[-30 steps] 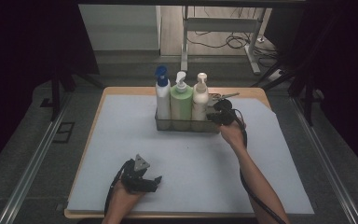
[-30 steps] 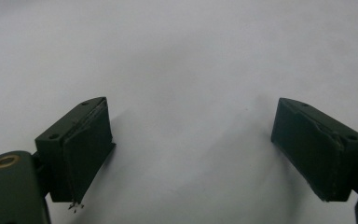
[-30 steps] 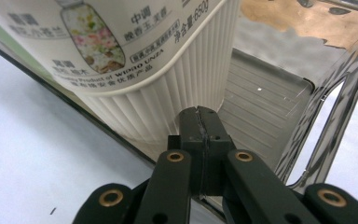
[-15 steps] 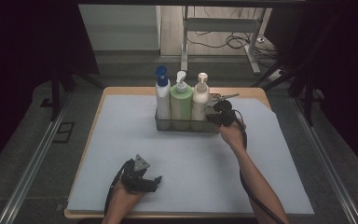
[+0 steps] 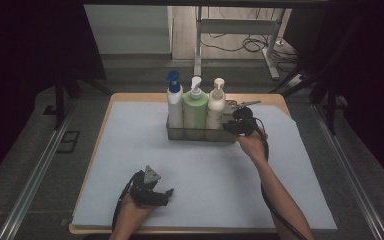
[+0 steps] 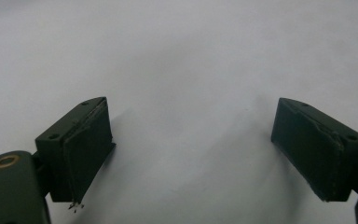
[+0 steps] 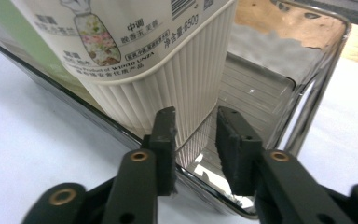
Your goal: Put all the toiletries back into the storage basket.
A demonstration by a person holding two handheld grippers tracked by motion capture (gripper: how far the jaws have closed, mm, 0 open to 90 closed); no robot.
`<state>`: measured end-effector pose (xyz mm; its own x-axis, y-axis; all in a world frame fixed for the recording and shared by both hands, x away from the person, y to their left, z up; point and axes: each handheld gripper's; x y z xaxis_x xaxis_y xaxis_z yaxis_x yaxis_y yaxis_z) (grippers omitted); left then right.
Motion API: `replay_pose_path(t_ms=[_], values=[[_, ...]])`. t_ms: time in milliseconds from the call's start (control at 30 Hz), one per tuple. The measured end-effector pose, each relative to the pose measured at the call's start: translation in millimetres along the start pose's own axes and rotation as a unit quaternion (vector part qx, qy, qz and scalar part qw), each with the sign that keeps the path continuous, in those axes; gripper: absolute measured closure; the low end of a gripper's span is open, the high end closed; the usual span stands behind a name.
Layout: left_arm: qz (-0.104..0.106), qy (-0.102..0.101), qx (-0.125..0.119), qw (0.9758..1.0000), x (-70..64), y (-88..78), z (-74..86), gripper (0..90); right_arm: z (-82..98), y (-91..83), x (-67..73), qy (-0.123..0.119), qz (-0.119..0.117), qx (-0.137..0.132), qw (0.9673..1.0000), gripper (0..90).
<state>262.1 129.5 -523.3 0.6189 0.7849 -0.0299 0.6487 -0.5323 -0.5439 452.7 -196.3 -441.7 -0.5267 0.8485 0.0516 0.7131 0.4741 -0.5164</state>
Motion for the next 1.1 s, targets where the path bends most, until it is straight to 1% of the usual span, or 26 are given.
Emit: replay_pose_path(t_ms=[167,300,433,467,500,633,700,933,1100], values=[[0.000,0.000,0.000,1.0000,0.0,0.0,0.0,12.1,-0.9,-8.0,-1.1,-0.004,0.002,-0.006,1.0000,50.3],[0.000,0.000,0.000,1.0000,0.1,0.0,0.0,12.1,-1.7,-15.2,-1.7,-0.002,-0.001,-0.011,0.9999,42.6],[0.000,0.000,0.000,1.0000,0.1,0.0,0.0,12.1,-2.4,-22.5,0.3,-0.017,-0.005,-0.011,0.9998,37.3],[0.000,-0.001,-0.001,1.0000,0.0,0.1,0.1,12.0,-2.7,-25.1,1.2,-0.022,-0.006,-0.010,0.9997,34.7],[0.000,-0.001,-0.001,1.0000,0.0,0.1,0.1,12.1,-2.8,-26.6,1.9,-0.024,-0.005,-0.011,0.9996,33.7],[0.000,-0.001,-0.001,1.0000,-0.1,0.0,0.1,12.1,-3.1,-34.2,4.1,-0.035,-0.017,-0.008,0.9992,29.5],[0.000,0.000,-0.001,1.0000,0.0,0.0,0.1,12.0,-2.7,-38.2,5.2,-0.041,-0.016,-0.011,0.9990,26.9],[0.000,0.000,-0.001,1.0000,-0.1,0.0,0.1,12.1,0.9,-51.5,6.0,-0.044,-0.030,-0.016,0.9984,19.2],[0.000,0.000,0.000,1.0000,-0.1,0.0,0.0,12.1,3.6,-59.7,6.6,-0.054,-0.031,-0.012,0.9980,13.9]])
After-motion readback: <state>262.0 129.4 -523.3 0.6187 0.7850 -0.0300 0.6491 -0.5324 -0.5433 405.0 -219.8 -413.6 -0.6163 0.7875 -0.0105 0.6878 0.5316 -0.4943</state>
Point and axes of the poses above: each handheld gripper's, and its own axes: y roughly forward along the jaws, z roughly out of its underside, x roughly to its left, and after that the axes turned 14 degrees about -x, right-handed
